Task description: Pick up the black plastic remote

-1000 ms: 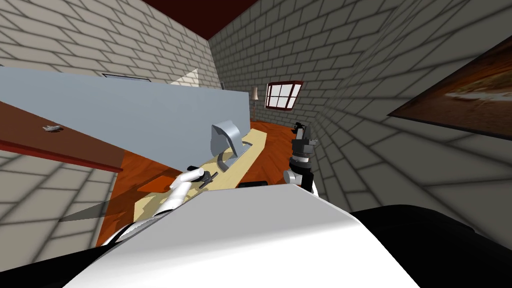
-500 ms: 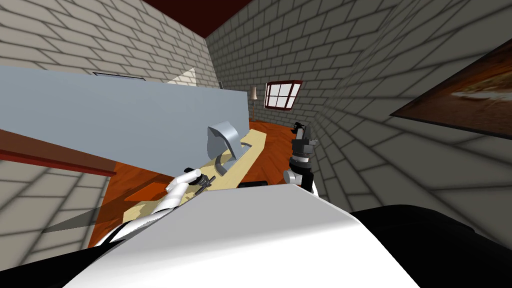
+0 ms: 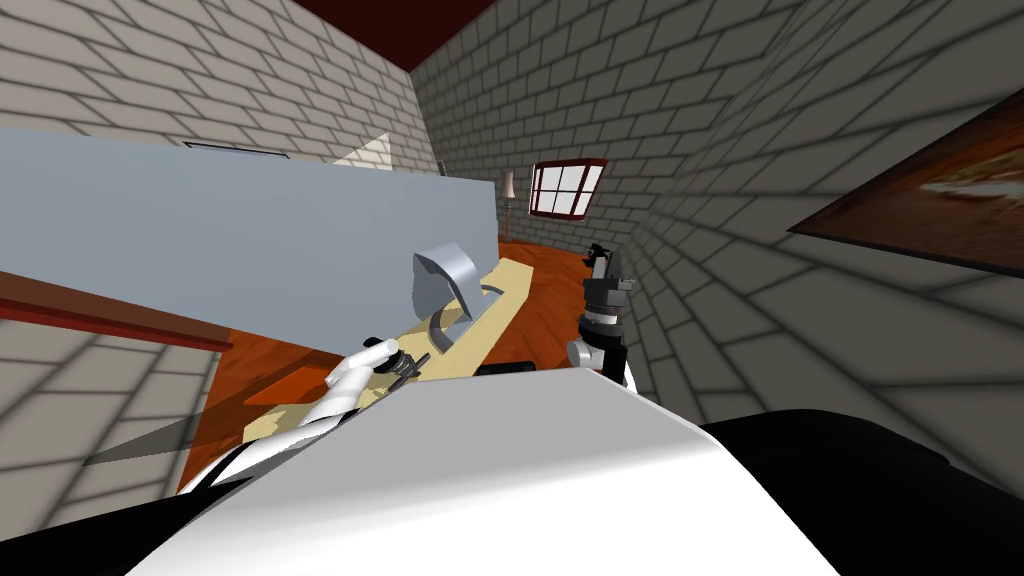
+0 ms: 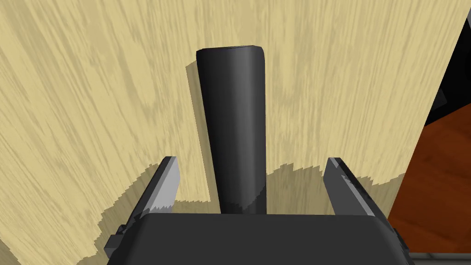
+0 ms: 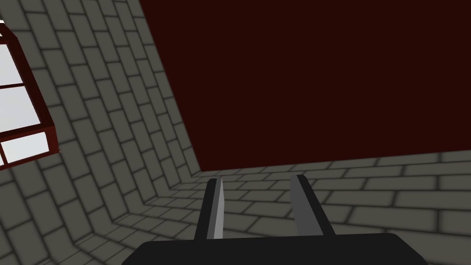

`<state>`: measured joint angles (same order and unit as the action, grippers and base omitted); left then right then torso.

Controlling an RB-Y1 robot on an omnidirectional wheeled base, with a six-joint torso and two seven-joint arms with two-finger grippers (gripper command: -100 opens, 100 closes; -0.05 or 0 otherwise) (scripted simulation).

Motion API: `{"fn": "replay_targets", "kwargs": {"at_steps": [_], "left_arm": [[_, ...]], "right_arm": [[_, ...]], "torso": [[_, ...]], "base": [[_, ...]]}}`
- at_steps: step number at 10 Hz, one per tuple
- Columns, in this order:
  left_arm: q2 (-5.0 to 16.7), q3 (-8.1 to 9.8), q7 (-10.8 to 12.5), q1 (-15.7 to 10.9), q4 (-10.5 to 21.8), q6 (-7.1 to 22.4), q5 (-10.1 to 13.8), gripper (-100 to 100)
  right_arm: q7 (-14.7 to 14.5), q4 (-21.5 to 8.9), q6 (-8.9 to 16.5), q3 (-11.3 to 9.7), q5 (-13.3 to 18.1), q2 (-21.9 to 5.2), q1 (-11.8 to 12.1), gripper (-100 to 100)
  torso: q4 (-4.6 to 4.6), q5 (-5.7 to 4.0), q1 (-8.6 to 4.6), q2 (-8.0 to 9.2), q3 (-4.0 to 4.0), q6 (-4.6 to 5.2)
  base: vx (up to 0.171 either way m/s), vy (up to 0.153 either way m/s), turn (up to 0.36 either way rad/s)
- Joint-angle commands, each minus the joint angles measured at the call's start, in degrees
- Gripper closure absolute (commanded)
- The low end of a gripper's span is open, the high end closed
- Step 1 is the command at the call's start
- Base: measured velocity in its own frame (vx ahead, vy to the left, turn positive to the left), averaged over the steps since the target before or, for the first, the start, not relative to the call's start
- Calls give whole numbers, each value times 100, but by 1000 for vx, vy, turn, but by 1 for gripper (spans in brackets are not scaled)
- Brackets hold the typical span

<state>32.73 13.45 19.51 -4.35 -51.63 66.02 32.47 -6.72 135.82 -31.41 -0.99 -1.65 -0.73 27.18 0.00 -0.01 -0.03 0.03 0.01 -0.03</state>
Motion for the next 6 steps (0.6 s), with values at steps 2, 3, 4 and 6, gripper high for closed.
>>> {"fn": "replay_targets", "kwargs": {"at_steps": [2,3,4,6], "left_arm": [[-161,-22,-51,6,210,-273,-86,-100],[-215,-29,-68,8,280,-364,-115,-100],[-269,-36,-85,10,350,-455,-144,-100],[-233,-30,-73,7,303,-393,-125,100]], "right_arm": [[0,0,0,0,0,0,0,0],[0,0,0,0,0,0,0,0],[0,0,0,0,0,0,0,0],[0,0,0,0,0,0,0,0]], "torso": [[0,1,0,1,0,0],[0,1,0,1,0,0],[0,0,-1,0,0,0],[-2,6,7,-2,-2,1]], "base": [[0,0,0],[3,-3,11],[0,0,0],[0,0,0]]}}
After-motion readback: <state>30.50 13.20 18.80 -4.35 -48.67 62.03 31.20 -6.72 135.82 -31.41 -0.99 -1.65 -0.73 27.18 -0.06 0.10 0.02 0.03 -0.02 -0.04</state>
